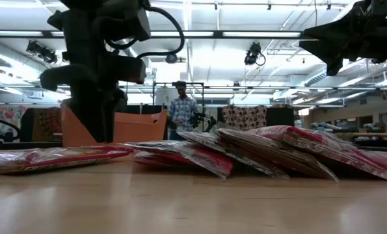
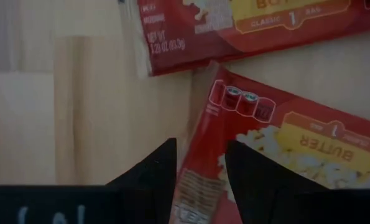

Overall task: Sort popcorn bags into baskets
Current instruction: Put the red popcorn bag into the orange container

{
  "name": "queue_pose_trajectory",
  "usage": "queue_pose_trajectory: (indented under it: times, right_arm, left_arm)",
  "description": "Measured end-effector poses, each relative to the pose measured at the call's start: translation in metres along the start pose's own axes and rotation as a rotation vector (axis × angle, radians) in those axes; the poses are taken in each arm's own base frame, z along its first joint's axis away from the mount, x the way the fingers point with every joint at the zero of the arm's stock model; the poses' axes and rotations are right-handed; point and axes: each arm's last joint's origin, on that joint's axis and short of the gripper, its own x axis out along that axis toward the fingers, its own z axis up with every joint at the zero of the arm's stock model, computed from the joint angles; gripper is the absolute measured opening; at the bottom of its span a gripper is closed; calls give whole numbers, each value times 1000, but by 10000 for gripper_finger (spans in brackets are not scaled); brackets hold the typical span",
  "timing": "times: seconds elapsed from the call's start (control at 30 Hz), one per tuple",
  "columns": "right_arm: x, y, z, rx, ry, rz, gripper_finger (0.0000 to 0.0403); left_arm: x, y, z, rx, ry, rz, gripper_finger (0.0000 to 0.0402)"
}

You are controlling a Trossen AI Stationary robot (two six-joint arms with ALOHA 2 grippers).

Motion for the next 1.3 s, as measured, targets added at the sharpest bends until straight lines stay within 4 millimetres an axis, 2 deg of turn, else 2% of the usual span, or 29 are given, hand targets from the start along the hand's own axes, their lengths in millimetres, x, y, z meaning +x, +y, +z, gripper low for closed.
queue_pose_trajectory:
  times: [0.2, 0.5, 0.8, 0.93, 1.13, 1.3]
  right_arm:
    - [0, 0, 0, 0, 0, 0, 170]
    - [0, 0, 0, 0, -1, 0, 170]
    - [0, 0, 0, 0, -1, -2, 170]
    - [0, 0, 0, 0, 0, -2, 170]
    - [0, 0, 0, 0, 0, -1, 170]
    - [0, 0, 0, 0, 0, -1, 170]
  left_arm:
    - [2, 9, 2, 57, -3, -20, 142]
    - [14, 26, 6, -3, 10, -156, 142]
    - [24, 19, 3, 74, 60, -209, 138]
    - [28, 15, 3, 130, 70, -213, 107]
    - [28, 14, 2, 146, 77, -193, 12]
    - [17, 13, 0, 99, 162, -211, 6]
